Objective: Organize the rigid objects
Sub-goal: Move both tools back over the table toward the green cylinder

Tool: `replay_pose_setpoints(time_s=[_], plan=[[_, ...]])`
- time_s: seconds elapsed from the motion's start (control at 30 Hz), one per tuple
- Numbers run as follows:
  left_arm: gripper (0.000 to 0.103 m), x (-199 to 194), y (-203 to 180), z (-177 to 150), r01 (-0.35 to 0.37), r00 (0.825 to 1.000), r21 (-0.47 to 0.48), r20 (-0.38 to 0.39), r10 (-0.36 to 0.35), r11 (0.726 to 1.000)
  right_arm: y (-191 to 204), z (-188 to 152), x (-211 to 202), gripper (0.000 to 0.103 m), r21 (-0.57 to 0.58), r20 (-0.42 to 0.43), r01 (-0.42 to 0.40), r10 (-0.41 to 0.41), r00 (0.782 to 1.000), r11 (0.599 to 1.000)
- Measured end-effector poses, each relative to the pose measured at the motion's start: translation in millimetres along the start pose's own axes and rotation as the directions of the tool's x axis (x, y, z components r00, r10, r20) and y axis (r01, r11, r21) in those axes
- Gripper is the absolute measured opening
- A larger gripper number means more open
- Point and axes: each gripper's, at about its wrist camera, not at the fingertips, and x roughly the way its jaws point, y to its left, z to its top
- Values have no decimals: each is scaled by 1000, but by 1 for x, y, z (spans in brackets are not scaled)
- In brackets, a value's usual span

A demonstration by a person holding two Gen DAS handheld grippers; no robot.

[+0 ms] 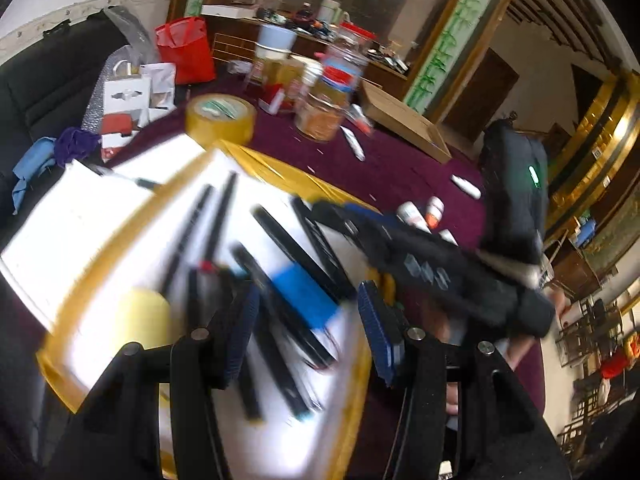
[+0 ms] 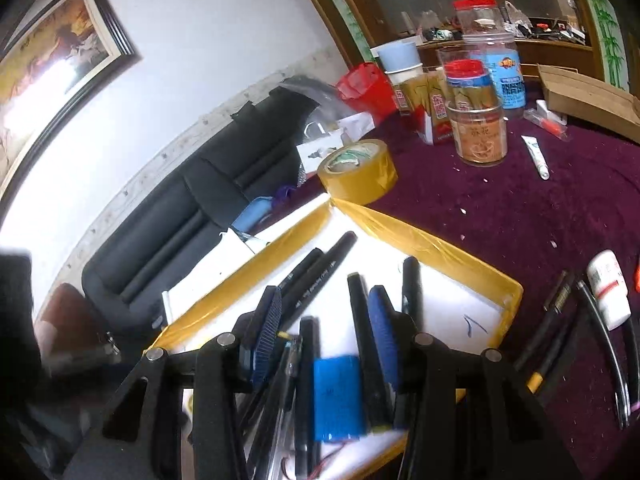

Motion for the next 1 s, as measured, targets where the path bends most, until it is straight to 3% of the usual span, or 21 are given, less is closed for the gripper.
replay_pose_setpoints(time_s=[0.23,0.47,0.57,0.7,0.8,0.87,1.0], plan=[[50,4,-45,-32,10,999,98,-31,-7,995,-41,-44,-63,41,174,-2,-13,13,1000,985],[50,17,-74,-39,37,996,117,-79,-27,992,-106,-81,-146,41,285,15,159,-170,985,945],[50,27,-86,-40,6,996,116,-91,4,993,-138,-82,-171,41,329,-7,262,-275,961,907],[50,33,-102,-41,-39,995,145,-82,51,989,-171,-60,-186,40,356,-33,341,-353,935,870],[50,33,-113,-41,-74,995,177,-57,85,981,-190,-42,-186,40,344,-26,390,-407,913,854],[50,34,-117,-41,-86,994,189,-50,97,978,-200,-34,-177,40,316,-21,449,-466,884,836],[50,39,-122,-42,-123,990,206,-39,134,971,-221,-45,-158,40,347,-46,470,-486,873,812]])
